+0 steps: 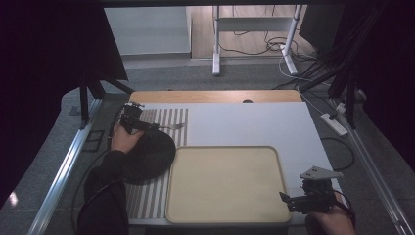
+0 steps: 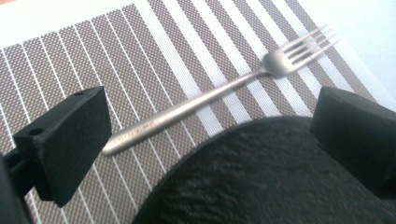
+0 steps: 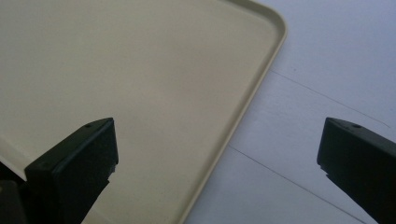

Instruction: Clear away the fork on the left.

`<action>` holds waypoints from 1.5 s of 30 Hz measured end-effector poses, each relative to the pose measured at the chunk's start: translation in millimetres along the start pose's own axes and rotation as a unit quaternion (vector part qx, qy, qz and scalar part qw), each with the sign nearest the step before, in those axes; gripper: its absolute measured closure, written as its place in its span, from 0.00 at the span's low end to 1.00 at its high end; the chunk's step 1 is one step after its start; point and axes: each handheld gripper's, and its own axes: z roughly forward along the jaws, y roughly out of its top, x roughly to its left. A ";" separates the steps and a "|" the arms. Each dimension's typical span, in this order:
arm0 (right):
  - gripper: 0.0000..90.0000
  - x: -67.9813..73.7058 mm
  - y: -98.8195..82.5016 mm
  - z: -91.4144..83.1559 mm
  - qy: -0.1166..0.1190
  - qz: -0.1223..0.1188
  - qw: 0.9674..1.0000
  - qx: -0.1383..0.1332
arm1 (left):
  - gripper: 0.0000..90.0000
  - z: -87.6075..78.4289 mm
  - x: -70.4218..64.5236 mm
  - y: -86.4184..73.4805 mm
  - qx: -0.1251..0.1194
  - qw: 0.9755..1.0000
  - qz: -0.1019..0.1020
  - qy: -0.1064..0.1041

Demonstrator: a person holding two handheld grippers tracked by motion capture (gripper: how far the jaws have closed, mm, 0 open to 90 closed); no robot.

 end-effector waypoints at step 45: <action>0.00 1.3 0.3 1.2 0.007 -0.012 1.000 0.006 | 0.98 13.0 29.9 -4.1 0.119 0.992 -0.010 0.029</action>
